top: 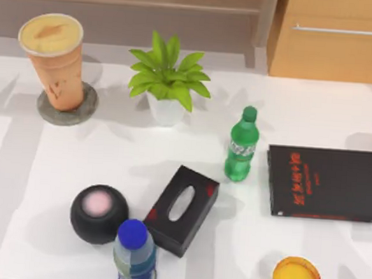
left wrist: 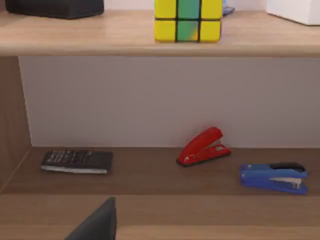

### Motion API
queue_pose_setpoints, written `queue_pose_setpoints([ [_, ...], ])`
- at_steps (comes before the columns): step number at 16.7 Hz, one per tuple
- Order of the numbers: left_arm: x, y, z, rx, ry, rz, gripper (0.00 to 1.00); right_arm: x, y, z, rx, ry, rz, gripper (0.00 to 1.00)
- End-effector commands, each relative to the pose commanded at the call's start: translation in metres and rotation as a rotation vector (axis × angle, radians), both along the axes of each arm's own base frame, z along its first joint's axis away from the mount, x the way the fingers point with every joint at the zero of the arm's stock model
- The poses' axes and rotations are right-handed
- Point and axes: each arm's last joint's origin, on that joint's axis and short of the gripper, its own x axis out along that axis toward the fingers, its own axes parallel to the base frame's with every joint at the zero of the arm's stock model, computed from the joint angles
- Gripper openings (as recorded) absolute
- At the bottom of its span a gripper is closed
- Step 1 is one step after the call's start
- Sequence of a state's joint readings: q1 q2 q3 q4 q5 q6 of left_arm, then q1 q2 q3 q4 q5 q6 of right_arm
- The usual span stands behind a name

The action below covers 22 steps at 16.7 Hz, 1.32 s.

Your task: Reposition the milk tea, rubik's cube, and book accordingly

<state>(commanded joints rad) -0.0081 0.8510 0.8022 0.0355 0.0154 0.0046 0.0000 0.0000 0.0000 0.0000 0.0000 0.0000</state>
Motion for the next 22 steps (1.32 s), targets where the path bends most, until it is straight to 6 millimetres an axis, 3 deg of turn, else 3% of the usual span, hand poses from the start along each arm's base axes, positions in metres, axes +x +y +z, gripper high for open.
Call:
queue_pose_setpoints([
  [3,-0.054,0.0,-0.061,0.001,0.008,0.004,1.0,0.0,0.0,0.0,0.0,0.0,0.0,1.0],
  [5,-0.076,0.0,-0.103,0.002,0.008,0.008,1.0,0.0,0.0,0.0,0.0,0.0,0.0,1.0],
  [8,-0.09,0.0,-0.152,0.005,0.0,0.013,1.0,0.0,0.0,0.0,0.0,0.0,0.0,1.0],
  [10,-0.092,0.0,-0.173,0.006,-0.007,0.016,1.0,0.0,0.0,0.0,0.0,0.0,0.0,1.0],
  [13,-0.093,0.0,-0.185,0.007,-0.013,0.018,1.0,0.0,0.0,0.0,0.0,0.0,0.0,1.0],
  [18,-0.093,0.0,-0.185,0.007,-0.013,0.018,1.0,0.0,0.0,0.0,0.0,0.0,0.0,1.0],
  [20,-0.093,0.0,-0.185,0.007,-0.013,0.018,1.0,0.0,-0.001,0.01,-0.001,-0.016,0.001,1.0],
  [22,-0.093,0.0,-0.185,0.007,-0.013,0.018,1.0,0.001,-0.002,0.032,-0.004,-0.048,0.001,1.0],
])
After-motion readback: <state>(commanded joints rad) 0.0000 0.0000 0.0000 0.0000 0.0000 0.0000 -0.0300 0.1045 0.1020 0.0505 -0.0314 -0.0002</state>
